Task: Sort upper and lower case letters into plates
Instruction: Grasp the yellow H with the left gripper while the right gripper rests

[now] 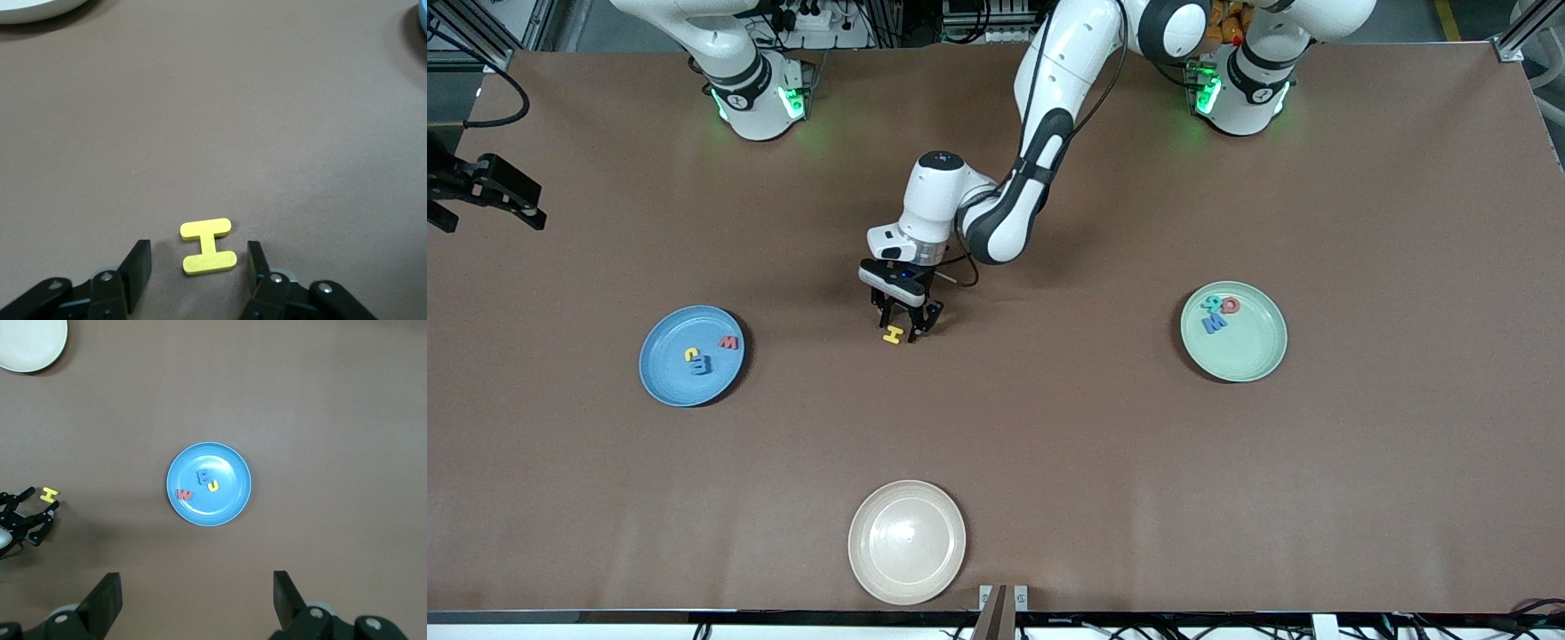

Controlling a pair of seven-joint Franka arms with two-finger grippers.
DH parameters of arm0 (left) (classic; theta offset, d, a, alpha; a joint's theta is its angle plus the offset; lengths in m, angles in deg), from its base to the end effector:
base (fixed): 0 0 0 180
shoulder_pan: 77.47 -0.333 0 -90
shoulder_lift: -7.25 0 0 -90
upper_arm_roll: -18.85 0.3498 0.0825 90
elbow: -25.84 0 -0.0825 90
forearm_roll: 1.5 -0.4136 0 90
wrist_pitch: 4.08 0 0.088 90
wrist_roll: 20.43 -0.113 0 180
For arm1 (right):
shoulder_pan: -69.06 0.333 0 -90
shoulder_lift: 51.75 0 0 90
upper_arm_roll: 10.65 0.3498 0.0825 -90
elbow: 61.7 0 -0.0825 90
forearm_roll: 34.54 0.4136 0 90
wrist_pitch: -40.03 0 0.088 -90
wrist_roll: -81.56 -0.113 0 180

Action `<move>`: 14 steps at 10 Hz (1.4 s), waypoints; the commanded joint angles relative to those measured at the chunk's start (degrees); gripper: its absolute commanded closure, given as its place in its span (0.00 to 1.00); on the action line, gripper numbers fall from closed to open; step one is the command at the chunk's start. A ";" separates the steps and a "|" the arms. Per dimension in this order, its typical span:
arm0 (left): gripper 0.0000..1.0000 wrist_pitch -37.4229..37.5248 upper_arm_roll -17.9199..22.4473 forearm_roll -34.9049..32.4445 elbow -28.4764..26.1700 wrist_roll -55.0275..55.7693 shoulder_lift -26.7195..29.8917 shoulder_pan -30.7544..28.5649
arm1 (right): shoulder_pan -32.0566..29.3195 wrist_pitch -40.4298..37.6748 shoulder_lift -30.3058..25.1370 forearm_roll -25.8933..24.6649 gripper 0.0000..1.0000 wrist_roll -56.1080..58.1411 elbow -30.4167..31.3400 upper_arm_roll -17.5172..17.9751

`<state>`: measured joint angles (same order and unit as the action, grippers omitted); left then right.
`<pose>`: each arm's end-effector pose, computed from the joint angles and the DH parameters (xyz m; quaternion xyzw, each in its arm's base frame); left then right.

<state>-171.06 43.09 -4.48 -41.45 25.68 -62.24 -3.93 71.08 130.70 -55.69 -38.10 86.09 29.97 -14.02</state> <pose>0.4369 -0.7227 0.1224 0.9154 -0.2261 0.3163 0.1044 0.5616 -0.0215 0.6782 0.9989 0.0273 0.0241 0.0303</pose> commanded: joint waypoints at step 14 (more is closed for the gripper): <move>0.91 0.69 1.60 0.08 1.81 -0.66 1.62 0.12 | -0.34 -1.02 0.08 1.20 0.00 -3.56 -0.96 -0.49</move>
<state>-171.11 43.49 -4.48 -40.71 25.66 -61.94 -4.04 71.04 130.68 -55.70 -37.46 83.31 29.95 -14.57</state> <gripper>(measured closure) 0.648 0.000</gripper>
